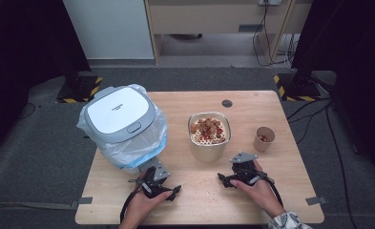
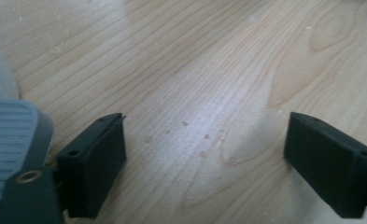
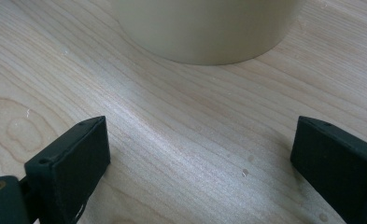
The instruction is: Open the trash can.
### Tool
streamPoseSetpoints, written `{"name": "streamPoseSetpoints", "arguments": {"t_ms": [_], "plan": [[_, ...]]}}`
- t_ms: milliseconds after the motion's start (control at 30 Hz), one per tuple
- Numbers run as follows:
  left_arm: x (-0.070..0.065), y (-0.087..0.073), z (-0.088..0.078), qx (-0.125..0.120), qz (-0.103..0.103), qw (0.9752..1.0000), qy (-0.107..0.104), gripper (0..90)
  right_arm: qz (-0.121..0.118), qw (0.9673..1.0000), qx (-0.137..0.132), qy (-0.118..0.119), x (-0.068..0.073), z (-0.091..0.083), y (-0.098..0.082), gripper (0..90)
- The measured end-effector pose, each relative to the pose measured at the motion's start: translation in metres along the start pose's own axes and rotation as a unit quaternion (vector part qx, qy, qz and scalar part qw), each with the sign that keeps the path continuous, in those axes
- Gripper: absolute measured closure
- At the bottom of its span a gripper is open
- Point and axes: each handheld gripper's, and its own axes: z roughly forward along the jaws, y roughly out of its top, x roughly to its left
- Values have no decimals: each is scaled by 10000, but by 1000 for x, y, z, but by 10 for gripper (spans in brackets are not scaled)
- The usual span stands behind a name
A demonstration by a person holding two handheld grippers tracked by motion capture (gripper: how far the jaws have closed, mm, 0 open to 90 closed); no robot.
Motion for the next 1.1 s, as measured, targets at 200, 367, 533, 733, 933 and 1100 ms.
{"name": "streamPoseSetpoints", "arguments": {"t_ms": [200, 367, 533, 733, 933, 1100], "plan": [[-3, 3, -11, -62, 39, 10000, 68, 166, -2, 10000, 6, 20, 0, -1, -1, 51], [-5, 9, -25, -313, 98, 9994, 105, 214, -46, 10000, -10, 39, 0, -3, -3, 51], [-2, 14, -39, -553, 95, 9982, 203, 291, -91, 9999, -10, 99, -2, -4, -4, 52], [11, 14, -54, -711, 6, 9958, 573, 483, -96, 9999, -9, 100, -2, -4, -4, 52], [22, 12, -61, -665, -1, 9930, 978, 677, -95, 9999, 3, 101, -2, -5, -5, 52], [35, 7, -62, -541, -135, 9903, 1269, 754, -92, 9999, 4, 96, -2, -5, -5, 53]]}}
